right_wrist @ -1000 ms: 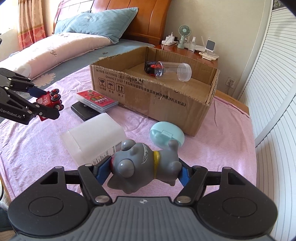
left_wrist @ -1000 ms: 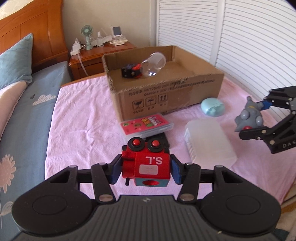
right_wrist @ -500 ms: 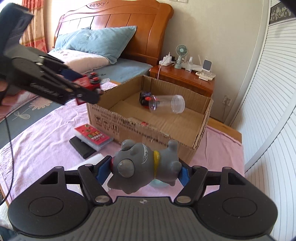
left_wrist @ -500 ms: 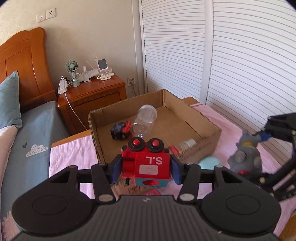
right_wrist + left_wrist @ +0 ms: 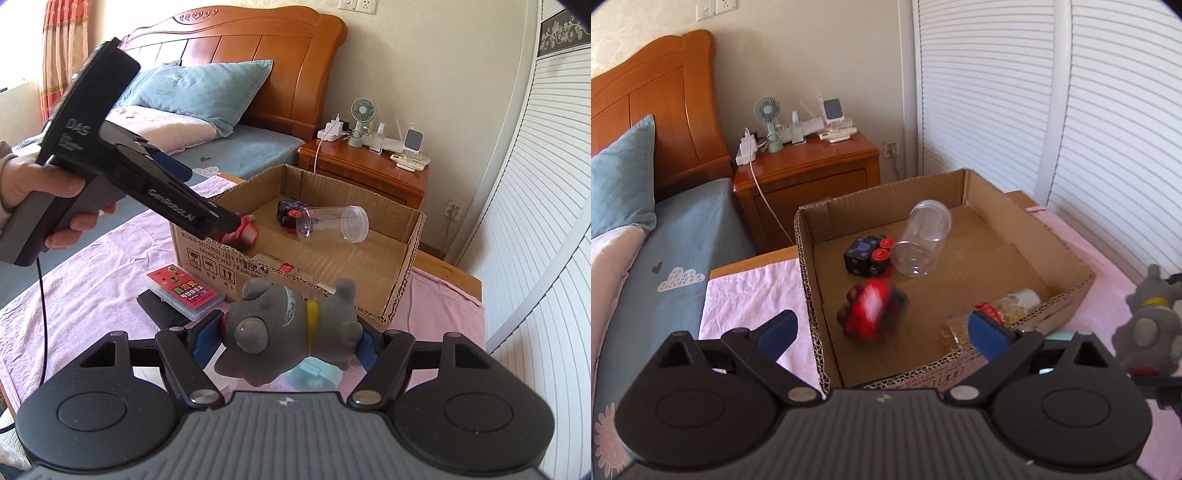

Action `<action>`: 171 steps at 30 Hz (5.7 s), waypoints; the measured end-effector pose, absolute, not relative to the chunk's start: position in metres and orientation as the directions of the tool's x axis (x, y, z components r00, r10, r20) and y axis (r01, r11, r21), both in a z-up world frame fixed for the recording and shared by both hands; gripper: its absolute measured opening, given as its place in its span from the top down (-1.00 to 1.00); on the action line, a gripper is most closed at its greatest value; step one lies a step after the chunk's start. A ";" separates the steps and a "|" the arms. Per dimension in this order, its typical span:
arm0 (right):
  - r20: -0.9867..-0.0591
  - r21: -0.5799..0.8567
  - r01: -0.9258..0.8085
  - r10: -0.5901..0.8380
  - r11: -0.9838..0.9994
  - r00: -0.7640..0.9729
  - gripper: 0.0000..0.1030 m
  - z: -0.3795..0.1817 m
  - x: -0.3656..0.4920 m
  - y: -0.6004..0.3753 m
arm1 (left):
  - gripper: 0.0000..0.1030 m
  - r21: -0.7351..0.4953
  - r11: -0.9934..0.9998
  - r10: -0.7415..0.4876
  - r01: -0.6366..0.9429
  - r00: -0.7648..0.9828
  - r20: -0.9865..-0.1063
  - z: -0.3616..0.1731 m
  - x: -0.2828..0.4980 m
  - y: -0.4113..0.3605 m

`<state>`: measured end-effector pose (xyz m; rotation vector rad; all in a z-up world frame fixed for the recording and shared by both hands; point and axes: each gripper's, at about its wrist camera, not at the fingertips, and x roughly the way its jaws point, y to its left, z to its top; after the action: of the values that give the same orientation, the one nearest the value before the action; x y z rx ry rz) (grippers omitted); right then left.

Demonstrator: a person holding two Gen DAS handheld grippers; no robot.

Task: Organize rigid objects
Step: 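Drop the toy car into the box with the left gripper while the right carries the dog there, then release the grey toy dog into the box and move the right gripper to the light-blue case, then grasp the black device with the left gripper while the right gripper grasps the light-blue case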

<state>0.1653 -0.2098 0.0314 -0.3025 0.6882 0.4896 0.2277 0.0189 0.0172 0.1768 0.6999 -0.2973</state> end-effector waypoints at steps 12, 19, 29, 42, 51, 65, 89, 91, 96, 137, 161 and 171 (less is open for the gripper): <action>-0.654 -0.059 -0.505 0.349 0.861 0.671 -0.48 0.041 0.170 -0.216 | -0.99 0.043 0.969 -0.165 0.243 0.767 -0.620 0.046 0.156 0.022; -0.656 -0.037 -0.479 0.340 0.877 0.674 -0.48 0.047 0.188 -0.215 | -0.99 0.065 0.988 -0.073 0.137 0.804 -0.590 0.044 0.124 0.019; -0.671 -0.007 -0.425 0.311 0.905 0.673 -0.48 0.053 0.237 -0.204 | -0.99 0.032 0.996 -0.041 0.078 0.777 -0.628 0.029 0.114 0.027; -0.727 0.022 -0.341 0.249 0.940 0.639 -0.57 0.028 0.311 -0.174 | -0.99 0.071 0.997 0.025 0.021 0.804 -0.593 0.025 0.107 0.043; -0.712 0.027 -0.332 0.251 0.943 0.656 -0.95 0.035 0.299 -0.178 | -0.99 0.063 0.998 0.027 0.013 0.799 -0.601 0.022 0.106 0.047; -0.732 0.024 -0.251 0.188 0.968 0.654 -1.00 0.022 0.234 -0.206 | -0.99 0.053 0.999 0.033 0.001 0.774 -0.632 0.017 0.099 0.046; -0.805 -0.038 -0.111 0.035 0.993 0.592 -1.00 -0.077 0.246 -0.209 | -0.99 -0.022 0.999 -0.033 0.025 0.709 -0.705 -0.008 0.114 0.057; -0.802 -0.038 -0.105 0.032 0.994 0.597 -1.00 -0.077 0.246 -0.212 | -0.99 -0.034 0.999 -0.046 0.031 0.702 -0.711 -0.012 0.118 0.057; -0.800 -0.044 -0.095 0.022 0.994 0.600 -1.00 -0.076 0.239 -0.224 | -0.99 -0.023 0.998 -0.054 0.056 0.682 -0.729 -0.022 0.126 0.054; -0.784 -0.042 -0.116 0.040 0.992 0.620 -1.00 -0.077 0.198 -0.255 | -0.44 -0.019 0.972 -0.174 0.236 0.655 -0.735 -0.080 0.176 0.034; -0.764 0.001 -0.281 0.182 0.960 0.619 -1.00 -0.077 0.194 -0.220 | -0.34 -0.036 0.987 -0.127 0.154 0.639 -0.758 -0.075 0.123 0.056; -0.738 0.054 -0.306 0.244 0.951 0.629 -0.81 -0.074 0.212 -0.212 | -0.34 -0.037 0.986 -0.134 0.162 0.643 -0.754 -0.076 0.126 0.057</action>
<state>0.2117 -0.2119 -0.0737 -0.0791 0.8336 0.3155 0.1258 0.0573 -0.0755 0.0346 0.8559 -0.1690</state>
